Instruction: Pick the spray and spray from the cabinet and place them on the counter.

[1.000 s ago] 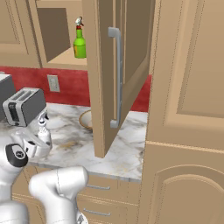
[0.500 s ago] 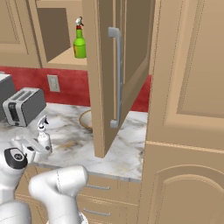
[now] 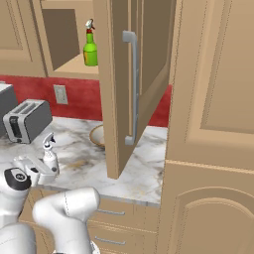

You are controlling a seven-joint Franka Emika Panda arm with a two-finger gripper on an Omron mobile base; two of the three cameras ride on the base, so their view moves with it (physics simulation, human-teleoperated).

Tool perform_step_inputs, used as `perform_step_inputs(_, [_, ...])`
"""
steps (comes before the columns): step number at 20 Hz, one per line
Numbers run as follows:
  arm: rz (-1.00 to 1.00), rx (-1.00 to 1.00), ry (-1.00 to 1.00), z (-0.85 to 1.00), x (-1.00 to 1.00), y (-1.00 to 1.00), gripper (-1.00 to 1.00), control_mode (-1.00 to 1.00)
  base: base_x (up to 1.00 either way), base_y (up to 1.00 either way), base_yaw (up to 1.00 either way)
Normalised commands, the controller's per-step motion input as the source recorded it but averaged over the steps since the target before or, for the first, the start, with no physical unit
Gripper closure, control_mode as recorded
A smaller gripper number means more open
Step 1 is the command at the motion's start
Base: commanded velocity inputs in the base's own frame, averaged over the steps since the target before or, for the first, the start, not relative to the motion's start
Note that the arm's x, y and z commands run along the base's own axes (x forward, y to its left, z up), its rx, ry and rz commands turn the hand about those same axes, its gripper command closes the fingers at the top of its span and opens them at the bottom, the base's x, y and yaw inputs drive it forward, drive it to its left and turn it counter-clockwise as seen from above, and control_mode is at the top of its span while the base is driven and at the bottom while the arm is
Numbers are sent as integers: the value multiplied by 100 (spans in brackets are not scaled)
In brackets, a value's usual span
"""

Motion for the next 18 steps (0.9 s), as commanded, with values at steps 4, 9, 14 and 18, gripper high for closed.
perform_step_inputs(4, [0,0,3,-6,6,0,100,-100,0,0,0])
perform_step_inputs(9, [0,0,3,-25,16,0,100,-100,0,0,0])
perform_step_inputs(14, [0,0,2,-36,20,0,100,-100,0,0,0])
perform_step_inputs(18, [0,0,7,-28,24,0,100,-100,0,0,0])
